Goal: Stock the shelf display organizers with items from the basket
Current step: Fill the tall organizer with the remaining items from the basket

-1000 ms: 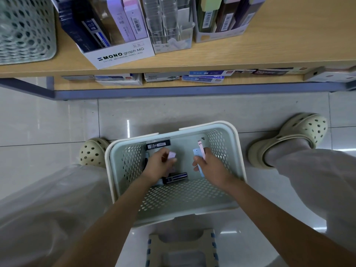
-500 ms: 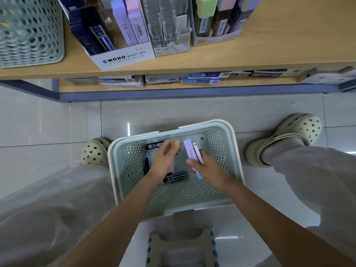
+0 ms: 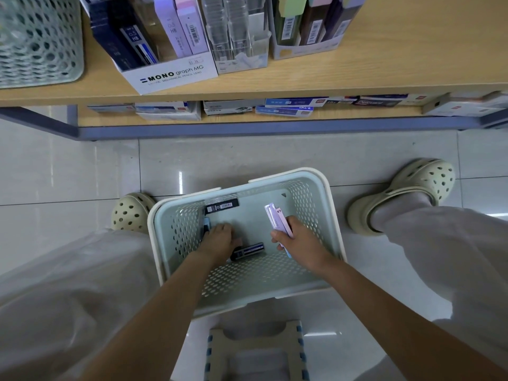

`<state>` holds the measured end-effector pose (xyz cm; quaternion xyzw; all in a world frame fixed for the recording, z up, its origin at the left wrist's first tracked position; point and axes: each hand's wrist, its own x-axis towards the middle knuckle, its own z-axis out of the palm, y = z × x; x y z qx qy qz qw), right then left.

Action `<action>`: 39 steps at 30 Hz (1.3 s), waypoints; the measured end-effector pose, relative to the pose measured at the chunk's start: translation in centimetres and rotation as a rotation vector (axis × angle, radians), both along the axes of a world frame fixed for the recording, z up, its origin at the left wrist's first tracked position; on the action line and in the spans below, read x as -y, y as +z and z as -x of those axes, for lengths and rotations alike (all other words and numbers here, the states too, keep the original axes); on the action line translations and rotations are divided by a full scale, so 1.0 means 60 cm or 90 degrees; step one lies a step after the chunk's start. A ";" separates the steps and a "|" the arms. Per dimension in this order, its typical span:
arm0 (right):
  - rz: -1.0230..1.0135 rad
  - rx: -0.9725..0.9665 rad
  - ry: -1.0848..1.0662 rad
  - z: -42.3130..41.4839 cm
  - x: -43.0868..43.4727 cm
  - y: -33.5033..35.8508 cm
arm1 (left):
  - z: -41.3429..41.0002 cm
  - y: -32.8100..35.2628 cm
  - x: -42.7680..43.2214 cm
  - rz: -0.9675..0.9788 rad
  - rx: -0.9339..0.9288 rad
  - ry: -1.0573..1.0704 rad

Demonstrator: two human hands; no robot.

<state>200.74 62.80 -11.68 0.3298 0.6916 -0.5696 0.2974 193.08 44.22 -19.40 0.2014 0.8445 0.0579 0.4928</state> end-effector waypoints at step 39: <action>0.042 -0.143 -0.031 0.000 0.010 0.175 | -0.033 0.287 -0.111 -0.501 0.145 0.802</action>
